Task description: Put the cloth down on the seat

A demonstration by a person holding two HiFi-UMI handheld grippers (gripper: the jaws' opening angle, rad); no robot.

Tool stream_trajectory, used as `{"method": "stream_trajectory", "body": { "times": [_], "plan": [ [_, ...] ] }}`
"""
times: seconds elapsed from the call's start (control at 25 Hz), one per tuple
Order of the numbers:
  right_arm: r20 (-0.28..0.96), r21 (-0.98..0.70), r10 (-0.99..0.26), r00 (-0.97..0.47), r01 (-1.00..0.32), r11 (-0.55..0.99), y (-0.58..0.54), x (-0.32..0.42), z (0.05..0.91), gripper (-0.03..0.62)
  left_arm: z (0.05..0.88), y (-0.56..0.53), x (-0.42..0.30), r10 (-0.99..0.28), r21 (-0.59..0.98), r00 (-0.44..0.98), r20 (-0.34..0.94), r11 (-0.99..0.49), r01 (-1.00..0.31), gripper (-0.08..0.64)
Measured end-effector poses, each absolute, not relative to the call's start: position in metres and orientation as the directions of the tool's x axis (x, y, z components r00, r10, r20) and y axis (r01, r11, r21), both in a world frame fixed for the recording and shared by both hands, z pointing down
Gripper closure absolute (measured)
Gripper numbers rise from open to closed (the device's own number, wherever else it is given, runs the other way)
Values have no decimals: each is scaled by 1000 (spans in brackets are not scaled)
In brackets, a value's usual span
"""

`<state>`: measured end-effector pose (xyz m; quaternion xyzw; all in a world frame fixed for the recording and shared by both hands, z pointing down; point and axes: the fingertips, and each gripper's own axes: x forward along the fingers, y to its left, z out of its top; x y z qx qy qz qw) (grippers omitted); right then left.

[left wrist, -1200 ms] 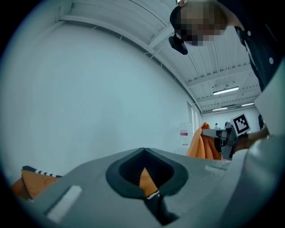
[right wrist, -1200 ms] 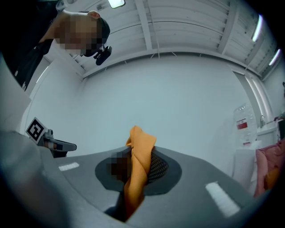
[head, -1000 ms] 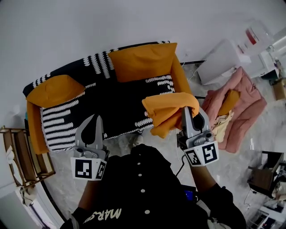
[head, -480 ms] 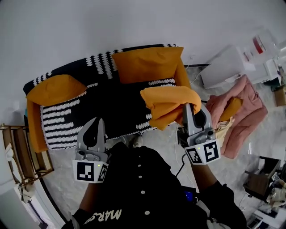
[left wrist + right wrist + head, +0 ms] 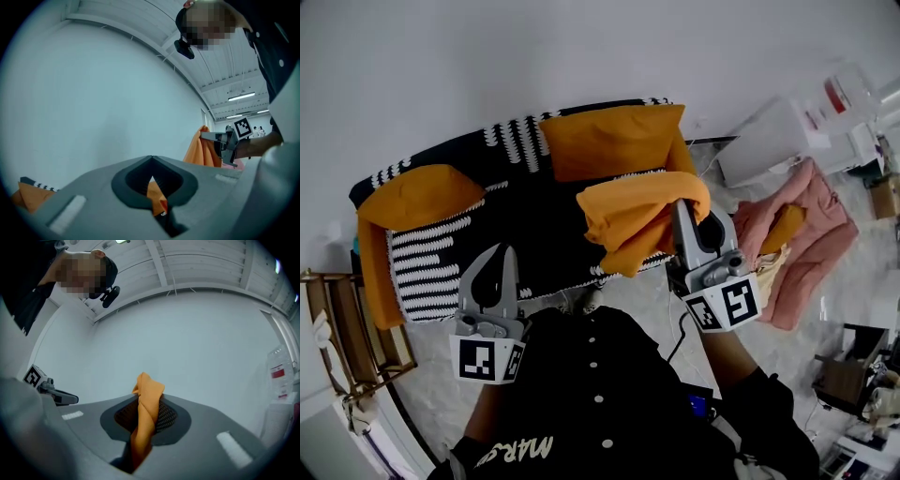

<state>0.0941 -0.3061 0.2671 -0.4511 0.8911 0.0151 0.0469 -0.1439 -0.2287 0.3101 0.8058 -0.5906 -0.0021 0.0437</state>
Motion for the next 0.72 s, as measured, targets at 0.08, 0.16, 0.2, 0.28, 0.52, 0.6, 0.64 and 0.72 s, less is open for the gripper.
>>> {"method": "stream_trajectory", "body": {
  "times": [0.08,0.16,0.2,0.28,0.52,0.6,0.64,0.72],
  "plan": [
    [-86,-12,-791,-606,-793,609,-308,87,271,529,313,-226,-147,-954,76,294,62,-289,-954,560],
    [-79,-8,-779,-623,-781,625,-310,81,275,529,315,-224,-148,-956,71,285,75,-280,-957,560],
    [-76,-5,-772,-631,-774,633,-311,78,277,529,317,-223,-148,-957,65,279,81,-274,-960,560],
    [-69,0,-757,-649,-759,651,-316,69,284,529,321,-220,-150,-959,58,268,96,-264,-963,560],
    [-6,-4,-716,-698,-716,698,-330,47,326,529,336,-205,-142,-951,64,266,160,-259,-964,560],
    [13,0,-704,-710,-704,710,-335,40,341,529,339,-202,-138,-948,64,267,175,-260,-964,560],
    [21,2,-699,-715,-699,715,-338,36,349,529,342,-199,-136,-946,64,267,185,-259,-964,560],
    [40,7,-688,-724,-689,725,-342,28,366,528,350,-194,-132,-941,61,265,212,-258,-964,560]
  ]
}}
